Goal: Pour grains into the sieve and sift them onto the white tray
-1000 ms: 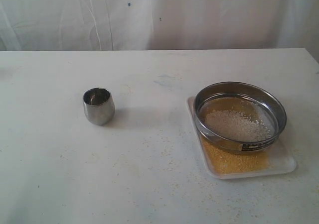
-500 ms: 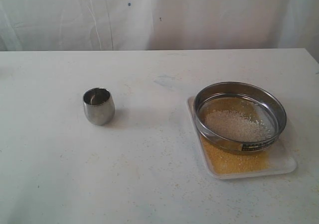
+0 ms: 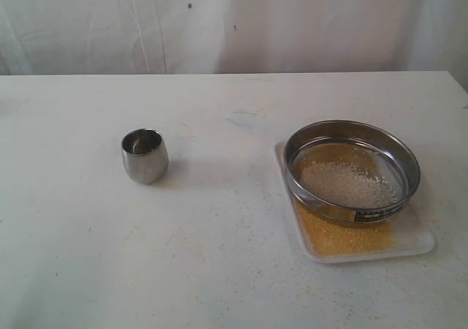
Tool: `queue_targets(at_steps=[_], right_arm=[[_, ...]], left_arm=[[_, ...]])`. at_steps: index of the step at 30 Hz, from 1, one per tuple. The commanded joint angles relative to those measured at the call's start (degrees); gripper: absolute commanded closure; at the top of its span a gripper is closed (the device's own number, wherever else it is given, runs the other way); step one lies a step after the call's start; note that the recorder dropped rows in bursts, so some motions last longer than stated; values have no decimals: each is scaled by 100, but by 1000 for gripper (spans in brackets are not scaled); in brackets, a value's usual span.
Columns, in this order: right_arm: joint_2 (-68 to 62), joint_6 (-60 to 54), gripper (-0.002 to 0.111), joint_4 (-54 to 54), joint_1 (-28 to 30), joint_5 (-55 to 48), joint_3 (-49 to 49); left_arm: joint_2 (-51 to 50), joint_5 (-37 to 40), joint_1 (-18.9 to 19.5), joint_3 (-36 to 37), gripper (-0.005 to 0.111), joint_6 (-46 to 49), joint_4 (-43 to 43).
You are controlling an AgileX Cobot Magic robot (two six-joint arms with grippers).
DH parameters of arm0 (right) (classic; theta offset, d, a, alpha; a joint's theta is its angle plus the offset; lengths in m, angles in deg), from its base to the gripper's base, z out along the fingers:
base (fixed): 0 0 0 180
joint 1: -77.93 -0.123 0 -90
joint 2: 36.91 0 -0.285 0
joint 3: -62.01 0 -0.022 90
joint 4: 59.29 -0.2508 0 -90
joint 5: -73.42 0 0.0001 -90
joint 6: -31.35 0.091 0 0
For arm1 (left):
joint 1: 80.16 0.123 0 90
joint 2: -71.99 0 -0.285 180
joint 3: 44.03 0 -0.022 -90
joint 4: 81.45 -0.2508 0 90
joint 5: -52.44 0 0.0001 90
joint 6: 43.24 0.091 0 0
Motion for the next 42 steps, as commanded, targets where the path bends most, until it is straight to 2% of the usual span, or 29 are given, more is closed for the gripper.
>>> queue_targets(at_steps=[1,7,8,15,35,37,42], right_arm=[[32,796,108,270,-21,341,-433],[32,1211,108,274,-26,474,-1272],[32,1179,108,304,-40,-80,-1272],[32,1148,108,318,-114,-1714,-1272],[32,1163,108,328,-114,-1741,-1272],[32,1163,108,328,-114,-1741,-1272],[32,1163,108,317,-114,-1741,-1272]], left_arm=[[28,31,-28,15,107,-14,36],[28,31,-28,15,107,-14,36],[28,31,-28,15,107,-14,36],[28,31,-28,15,107,-14,36],[28,31,-28,15,107,-14,36],[28,310,-28,15,107,17,36],[28,266,-28,15,107,30,36]])
